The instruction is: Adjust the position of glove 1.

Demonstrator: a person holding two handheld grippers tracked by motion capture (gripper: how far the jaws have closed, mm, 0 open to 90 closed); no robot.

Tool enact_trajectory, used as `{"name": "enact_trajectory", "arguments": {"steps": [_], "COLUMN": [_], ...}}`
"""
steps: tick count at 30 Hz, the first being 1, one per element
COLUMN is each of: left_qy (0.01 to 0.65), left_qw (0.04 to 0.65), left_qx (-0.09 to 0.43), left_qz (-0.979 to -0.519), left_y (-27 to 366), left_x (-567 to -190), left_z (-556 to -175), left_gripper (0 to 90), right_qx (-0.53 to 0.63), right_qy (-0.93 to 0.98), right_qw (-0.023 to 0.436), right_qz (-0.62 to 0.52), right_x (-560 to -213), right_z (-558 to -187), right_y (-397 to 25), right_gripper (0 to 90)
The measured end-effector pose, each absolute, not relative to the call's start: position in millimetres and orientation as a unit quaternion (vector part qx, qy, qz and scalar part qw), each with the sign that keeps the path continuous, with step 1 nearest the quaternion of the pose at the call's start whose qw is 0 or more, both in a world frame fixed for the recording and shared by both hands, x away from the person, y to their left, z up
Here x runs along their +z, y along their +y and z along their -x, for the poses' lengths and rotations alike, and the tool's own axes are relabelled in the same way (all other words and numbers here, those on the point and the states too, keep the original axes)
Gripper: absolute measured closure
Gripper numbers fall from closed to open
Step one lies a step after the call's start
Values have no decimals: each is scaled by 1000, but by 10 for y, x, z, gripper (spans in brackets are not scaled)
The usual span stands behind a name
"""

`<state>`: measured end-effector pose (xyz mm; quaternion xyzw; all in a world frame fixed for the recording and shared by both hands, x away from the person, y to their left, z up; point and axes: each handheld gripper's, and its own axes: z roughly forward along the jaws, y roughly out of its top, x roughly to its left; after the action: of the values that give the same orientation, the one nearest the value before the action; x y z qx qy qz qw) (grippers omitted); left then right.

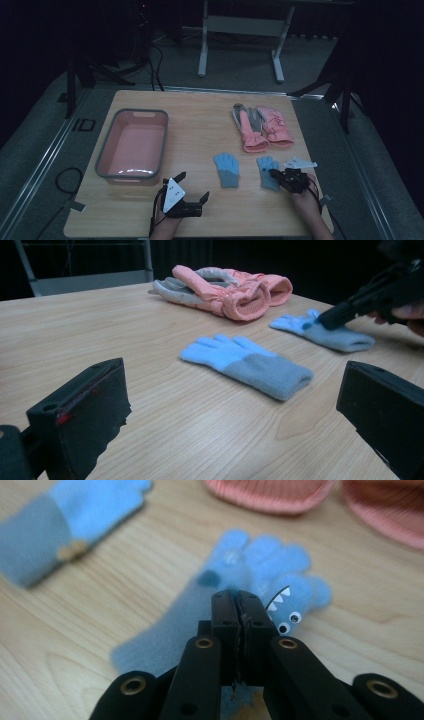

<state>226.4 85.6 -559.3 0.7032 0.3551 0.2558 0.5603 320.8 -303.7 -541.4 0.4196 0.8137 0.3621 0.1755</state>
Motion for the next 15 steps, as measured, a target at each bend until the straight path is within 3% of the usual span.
{"name": "enact_trajectory", "arguments": {"steps": [15], "left_qy": [355], "left_qw": [560], "left_qx": [256], "left_qz": [-703], "left_y": [857], "left_x": [-5592], "left_z": [-2263], "left_gripper": [5], "right_qx": [413], "right_qy": [789], "right_qw": [207], "right_qz": [-404], "right_x": [-4568], "right_z": [-3083], "right_y": [-2792], "right_gripper": [876]}}
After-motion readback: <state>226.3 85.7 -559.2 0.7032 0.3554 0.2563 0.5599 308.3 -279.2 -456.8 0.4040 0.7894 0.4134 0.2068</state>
